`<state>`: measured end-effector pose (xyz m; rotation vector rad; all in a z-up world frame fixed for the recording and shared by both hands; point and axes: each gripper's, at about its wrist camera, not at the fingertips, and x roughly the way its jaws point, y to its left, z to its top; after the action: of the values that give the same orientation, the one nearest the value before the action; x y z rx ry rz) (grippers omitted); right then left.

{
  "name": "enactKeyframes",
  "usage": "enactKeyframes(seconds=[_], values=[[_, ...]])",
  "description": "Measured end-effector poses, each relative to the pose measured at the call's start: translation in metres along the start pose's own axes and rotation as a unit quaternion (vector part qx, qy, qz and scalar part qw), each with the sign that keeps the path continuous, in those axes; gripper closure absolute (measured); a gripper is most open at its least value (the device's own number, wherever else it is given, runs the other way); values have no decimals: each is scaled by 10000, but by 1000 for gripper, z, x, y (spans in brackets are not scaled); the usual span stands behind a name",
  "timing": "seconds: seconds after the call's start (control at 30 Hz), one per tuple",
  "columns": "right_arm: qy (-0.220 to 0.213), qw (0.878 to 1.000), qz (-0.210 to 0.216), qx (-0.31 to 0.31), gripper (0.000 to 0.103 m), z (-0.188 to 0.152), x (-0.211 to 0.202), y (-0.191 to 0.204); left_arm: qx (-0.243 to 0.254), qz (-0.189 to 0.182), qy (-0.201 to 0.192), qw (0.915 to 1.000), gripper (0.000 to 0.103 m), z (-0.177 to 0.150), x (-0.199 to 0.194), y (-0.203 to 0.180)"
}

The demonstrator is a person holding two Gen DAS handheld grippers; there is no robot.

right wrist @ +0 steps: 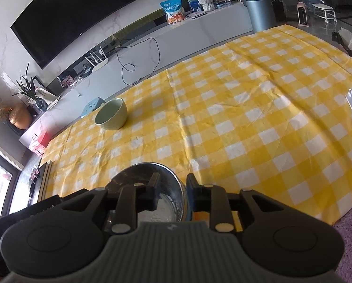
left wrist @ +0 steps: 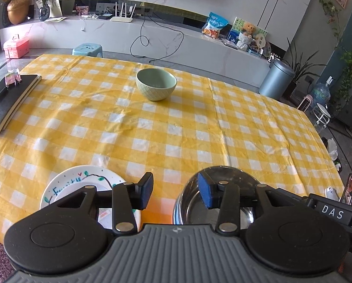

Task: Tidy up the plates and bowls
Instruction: 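Open the left gripper to set the blue bowl beside the plates, then move the left gripper to the pale green bowl rim and close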

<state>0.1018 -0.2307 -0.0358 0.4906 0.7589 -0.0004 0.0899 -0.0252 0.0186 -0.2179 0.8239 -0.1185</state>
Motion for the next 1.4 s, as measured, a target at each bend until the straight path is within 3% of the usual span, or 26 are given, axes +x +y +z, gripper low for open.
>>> enactKeyframes(seconds=[0.7, 0.9, 1.4], values=[[-239, 9956, 149, -895, 71, 42, 19, 67, 443, 161, -311, 9984, 51, 60, 11, 26], [-190, 9927, 161, -1180, 68, 60, 45, 92, 478, 182, -325, 9982, 44, 75, 30, 39], [103, 9898, 133, -1416, 66, 113, 142, 131, -34, 375, -300, 9988, 42, 128, 101, 68]])
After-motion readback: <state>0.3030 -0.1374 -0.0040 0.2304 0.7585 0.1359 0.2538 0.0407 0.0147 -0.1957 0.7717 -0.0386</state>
